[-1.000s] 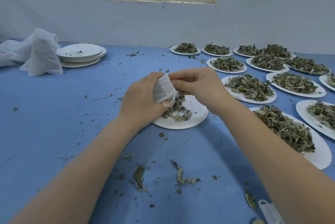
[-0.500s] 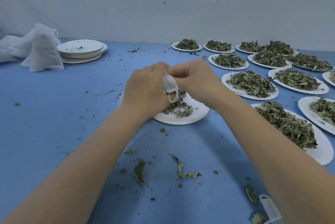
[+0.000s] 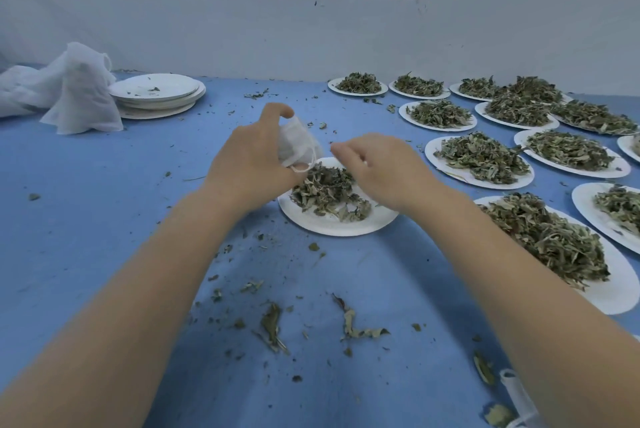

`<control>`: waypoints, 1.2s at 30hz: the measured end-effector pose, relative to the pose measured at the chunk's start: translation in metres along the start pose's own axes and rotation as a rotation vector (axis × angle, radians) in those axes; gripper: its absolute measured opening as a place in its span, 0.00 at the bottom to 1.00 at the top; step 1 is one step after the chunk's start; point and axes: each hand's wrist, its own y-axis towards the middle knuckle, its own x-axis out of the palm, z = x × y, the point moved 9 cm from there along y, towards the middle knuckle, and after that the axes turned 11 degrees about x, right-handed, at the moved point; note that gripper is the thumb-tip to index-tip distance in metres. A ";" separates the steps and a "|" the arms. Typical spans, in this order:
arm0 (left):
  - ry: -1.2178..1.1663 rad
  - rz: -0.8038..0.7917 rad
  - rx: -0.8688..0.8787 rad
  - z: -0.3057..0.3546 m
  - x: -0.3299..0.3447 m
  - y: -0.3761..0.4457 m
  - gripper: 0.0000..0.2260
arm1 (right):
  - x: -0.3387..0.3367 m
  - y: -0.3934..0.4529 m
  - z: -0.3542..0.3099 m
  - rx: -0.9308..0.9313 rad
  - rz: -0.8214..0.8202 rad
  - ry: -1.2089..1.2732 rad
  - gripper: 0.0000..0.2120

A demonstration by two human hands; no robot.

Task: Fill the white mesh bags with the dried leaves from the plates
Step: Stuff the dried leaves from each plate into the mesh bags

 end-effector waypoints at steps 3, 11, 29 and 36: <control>-0.062 0.015 -0.035 -0.006 0.005 -0.004 0.25 | 0.031 -0.003 0.006 -0.023 -0.201 -0.184 0.21; -0.058 -0.009 -0.103 -0.016 0.011 -0.009 0.23 | 0.015 0.000 0.013 0.005 -0.184 -0.127 0.21; 0.081 -0.085 -0.060 -0.007 0.008 -0.007 0.21 | -0.048 -0.005 -0.006 -0.068 0.113 0.105 0.08; 0.216 -0.065 0.123 0.017 0.015 -0.003 0.21 | -0.038 -0.013 -0.034 -0.250 0.030 -0.096 0.08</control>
